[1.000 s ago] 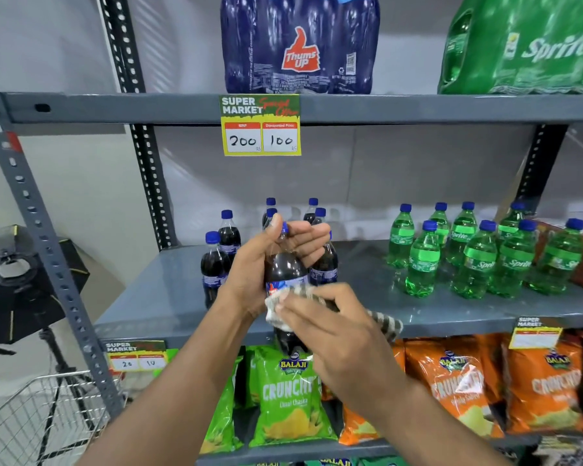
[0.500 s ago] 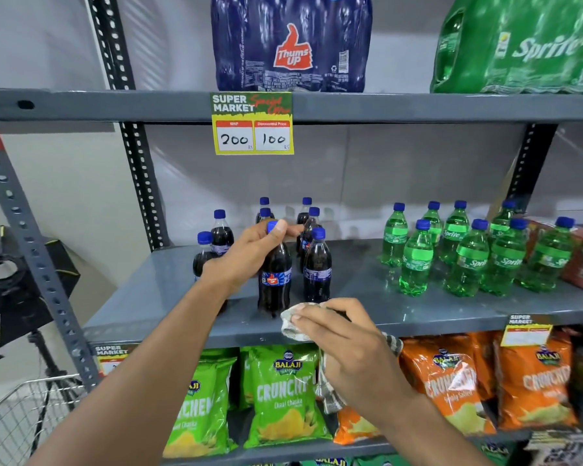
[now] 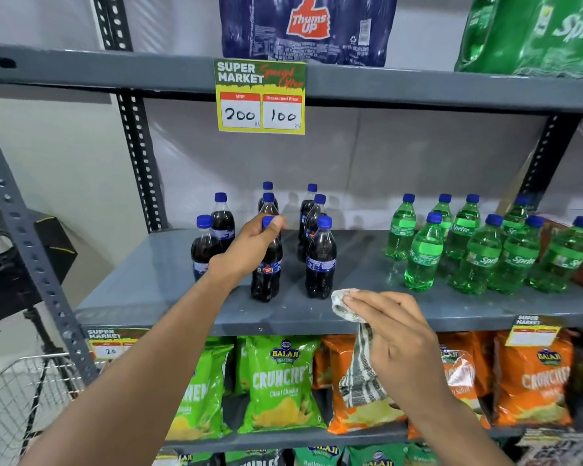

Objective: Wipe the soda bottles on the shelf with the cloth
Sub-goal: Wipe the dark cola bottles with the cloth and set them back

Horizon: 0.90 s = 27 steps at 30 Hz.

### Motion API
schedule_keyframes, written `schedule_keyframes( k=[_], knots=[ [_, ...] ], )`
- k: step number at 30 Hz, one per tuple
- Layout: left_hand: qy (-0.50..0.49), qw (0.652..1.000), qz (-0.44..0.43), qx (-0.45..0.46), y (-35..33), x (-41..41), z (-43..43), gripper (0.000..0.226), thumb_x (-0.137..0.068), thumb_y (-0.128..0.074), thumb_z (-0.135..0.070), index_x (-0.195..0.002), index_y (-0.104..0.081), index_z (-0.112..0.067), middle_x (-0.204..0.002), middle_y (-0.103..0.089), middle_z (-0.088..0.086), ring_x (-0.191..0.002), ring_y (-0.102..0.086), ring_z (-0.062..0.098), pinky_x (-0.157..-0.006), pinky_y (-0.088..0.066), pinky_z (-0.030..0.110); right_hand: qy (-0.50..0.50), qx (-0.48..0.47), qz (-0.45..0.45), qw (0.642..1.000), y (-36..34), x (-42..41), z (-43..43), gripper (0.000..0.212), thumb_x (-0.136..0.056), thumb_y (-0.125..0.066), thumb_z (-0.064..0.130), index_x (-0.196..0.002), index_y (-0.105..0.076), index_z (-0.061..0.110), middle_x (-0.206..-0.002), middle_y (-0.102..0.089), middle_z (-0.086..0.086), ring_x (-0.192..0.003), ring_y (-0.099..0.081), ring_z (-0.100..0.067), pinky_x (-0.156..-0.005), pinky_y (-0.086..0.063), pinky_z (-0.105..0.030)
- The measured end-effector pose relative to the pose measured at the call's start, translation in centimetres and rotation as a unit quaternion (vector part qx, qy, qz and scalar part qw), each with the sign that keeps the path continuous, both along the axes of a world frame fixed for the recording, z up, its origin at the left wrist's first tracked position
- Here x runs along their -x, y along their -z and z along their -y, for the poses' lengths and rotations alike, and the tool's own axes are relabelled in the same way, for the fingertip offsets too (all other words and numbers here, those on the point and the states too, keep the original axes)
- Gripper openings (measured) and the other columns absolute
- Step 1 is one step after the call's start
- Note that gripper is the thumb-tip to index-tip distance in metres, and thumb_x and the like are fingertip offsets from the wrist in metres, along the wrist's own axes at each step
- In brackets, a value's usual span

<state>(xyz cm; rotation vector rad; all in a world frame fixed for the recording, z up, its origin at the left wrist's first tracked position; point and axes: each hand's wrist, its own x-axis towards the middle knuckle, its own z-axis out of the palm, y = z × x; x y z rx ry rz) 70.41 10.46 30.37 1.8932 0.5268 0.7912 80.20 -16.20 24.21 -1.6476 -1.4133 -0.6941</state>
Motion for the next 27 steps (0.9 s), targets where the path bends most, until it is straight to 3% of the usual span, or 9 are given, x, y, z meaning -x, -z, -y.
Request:
schedule_keyframes(
  k=[3, 7, 10, 13, 15, 17, 19, 23, 27],
  knots=[
    [-0.018, 1.0, 0.015, -0.013, 0.3, -0.1, -0.3, 0.028, -0.103, -0.046, -0.053, -0.112, -0.063, -0.033, -0.123, -0.065, -0.006, -0.105, -0.054, -0.002, -0.08, -0.038, 0.02, 0.008, -0.018, 0.004, 1.0, 0.1, -0.3, 0.1, 0.059, -0.074, -0.054, -0.025, -0.116, -0.075, 0.011, -0.117, -0.067, 0.012, -0.104, -0.058, -0.019, -0.099, -0.044, -0.016],
    [-0.076, 0.992, 0.059, -0.079, -0.5, -0.2, 0.3, 0.03, -0.099, -0.056, -0.051, -0.122, -0.059, -0.031, -0.123, -0.067, -0.004, -0.108, -0.062, 0.012, -0.093, -0.051, 0.035, 0.019, -0.007, -0.01, 1.0, 0.3, -0.7, 0.3, 0.067, -0.068, -0.06, -0.035, -0.116, -0.075, 0.009, -0.116, -0.07, 0.007, -0.104, -0.06, -0.022, -0.099, -0.044, -0.017],
    [-0.154, 0.942, 0.087, -0.286, -1.9, -0.4, 1.8, 0.043, -0.1, -0.056, -0.046, -0.135, -0.054, -0.022, -0.136, -0.062, 0.0, -0.123, -0.057, 0.018, -0.104, -0.045, 0.033, 0.025, -0.009, -0.011, 1.0, 0.4, -0.9, 0.3, 0.066, -0.068, -0.061, -0.035, -0.115, -0.075, 0.009, -0.114, -0.071, 0.005, -0.103, -0.061, -0.023, -0.1, -0.043, -0.015],
    [-0.122, 0.88, 0.121, -0.442, -3.3, -2.2, 4.1, 0.047, -0.1, -0.056, -0.038, -0.139, -0.052, -0.011, -0.141, -0.06, 0.007, -0.138, -0.046, 0.019, -0.112, -0.036, 0.031, 0.028, -0.016, -0.019, 0.999, 0.4, -1.1, 0.1, 0.066, -0.068, -0.061, -0.036, -0.114, -0.076, 0.009, -0.113, -0.072, 0.004, -0.102, -0.062, -0.026, -0.098, -0.046, -0.021],
    [-0.069, 0.911, 0.068, -0.402, -3.7, -3.9, 5.1, 0.057, -0.102, -0.056, -0.037, -0.149, -0.041, -0.009, -0.155, -0.048, 0.009, -0.148, -0.033, 0.021, -0.119, -0.028, 0.034, 0.032, -0.016, -0.022, 0.999, 0.4, -1.2, 0.0, 0.066, -0.067, -0.061, -0.036, -0.113, -0.076, 0.008, -0.112, -0.072, 0.003, -0.102, -0.062, -0.027, -0.096, -0.049, -0.025],
    [-0.023, 0.956, -0.032, -0.292, -4.1, -5.5, 5.2, 0.073, -0.102, -0.055, -0.04, -0.158, -0.02, -0.009, -0.168, -0.023, 0.01, -0.155, -0.015, 0.022, -0.124, -0.017, 0.037, 0.034, -0.016, -0.019, 0.999, 0.4, -1.3, 0.1, 0.067, -0.066, -0.061, -0.036, -0.113, -0.076, 0.009, -0.112, -0.072, 0.004, -0.102, -0.062, -0.027, -0.096, -0.049, -0.025],
    [0.024, 0.974, -0.123, -0.19, -4.6, -6.6, 4.6, 0.082, -0.102, -0.053, -0.044, -0.161, -0.006, -0.014, -0.171, -0.007, 0.008, -0.156, -0.01, 0.023, -0.123, -0.014, 0.035, 0.035, -0.018, -0.018, 0.999, 0.6, -1.5, 0.3, 0.069, -0.065, -0.06, -0.037, -0.114, -0.076, 0.01, -0.112, -0.071, 0.005, -0.102, -0.062, -0.025, -0.097, -0.047, -0.022],
    [0.082, 0.972, -0.188, -0.114, -4.8, -7.8, 3.4, 0.068, -0.105, -0.051, -0.04, -0.16, -0.02, -0.016, -0.164, -0.032, 0.008, -0.149, -0.033, 0.024, -0.116, -0.027, 0.031, 0.036, -0.023, -0.024, 0.999, 0.7, -2.1, 1.1, 0.071, -0.066, -0.059, -0.038, -0.116, -0.075, 0.011, -0.113, -0.071, 0.006, -0.102, -0.062, -0.025, -0.095, -0.048, -0.022],
    [0.154, 0.975, -0.156, -0.029, -4.2, -7.5, 2.6, 0.052, -0.105, -0.055, -0.025, -0.153, -0.035, -0.013, -0.149, -0.053, 0.004, -0.138, -0.047, 0.018, -0.105, -0.036, 0.026, 0.037, -0.026, -0.029, 0.999, 0.8, -2.7, 1.3, 0.068, -0.067, -0.06, -0.037, -0.114, -0.075, 0.01, -0.113, -0.071, 0.007, -0.102, -0.062, -0.025, -0.095, -0.048, -0.022]
  ],
)
